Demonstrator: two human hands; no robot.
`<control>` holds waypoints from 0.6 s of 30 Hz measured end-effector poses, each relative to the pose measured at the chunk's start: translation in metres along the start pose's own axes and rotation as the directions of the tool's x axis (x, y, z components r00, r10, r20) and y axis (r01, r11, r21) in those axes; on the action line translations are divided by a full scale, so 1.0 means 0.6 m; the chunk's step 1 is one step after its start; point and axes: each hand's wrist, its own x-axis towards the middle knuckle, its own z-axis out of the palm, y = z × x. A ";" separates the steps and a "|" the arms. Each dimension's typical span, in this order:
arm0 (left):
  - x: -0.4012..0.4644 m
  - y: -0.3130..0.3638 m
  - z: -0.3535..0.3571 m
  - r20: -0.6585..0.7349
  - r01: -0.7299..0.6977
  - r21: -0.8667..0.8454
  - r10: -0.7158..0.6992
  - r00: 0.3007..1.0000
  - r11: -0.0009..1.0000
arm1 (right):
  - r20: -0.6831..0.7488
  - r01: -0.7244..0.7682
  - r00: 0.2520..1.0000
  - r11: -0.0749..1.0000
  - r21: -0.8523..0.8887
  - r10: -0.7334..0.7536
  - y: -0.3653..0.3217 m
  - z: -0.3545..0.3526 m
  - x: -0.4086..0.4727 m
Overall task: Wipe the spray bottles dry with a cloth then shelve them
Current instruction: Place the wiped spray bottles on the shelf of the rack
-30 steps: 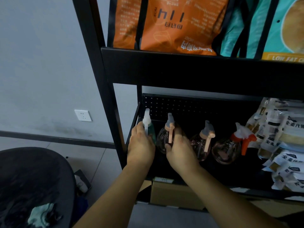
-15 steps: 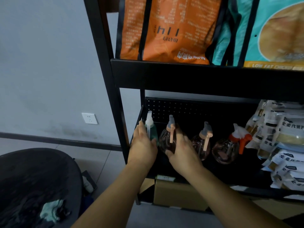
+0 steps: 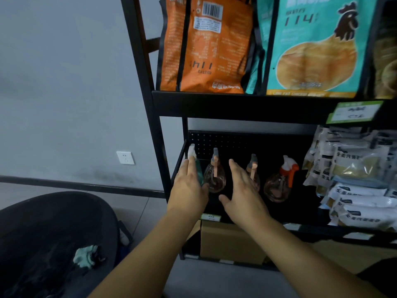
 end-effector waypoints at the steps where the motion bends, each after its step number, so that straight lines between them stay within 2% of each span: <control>1: -0.005 0.007 -0.003 -0.002 -0.016 0.001 0.016 1.000 1.000 | -0.010 0.000 1.000 1.000 -0.011 0.000 0.001 -0.008 -0.005; 10: -0.044 0.064 0.008 0.075 -0.108 0.082 0.102 0.992 0.991 | -0.046 -0.079 0.996 0.997 -0.023 0.078 0.048 -0.069 -0.069; 18: -0.055 0.110 0.058 0.176 -0.187 0.172 0.157 0.972 0.967 | -0.110 -0.224 0.970 0.973 -0.055 0.217 0.124 -0.114 -0.093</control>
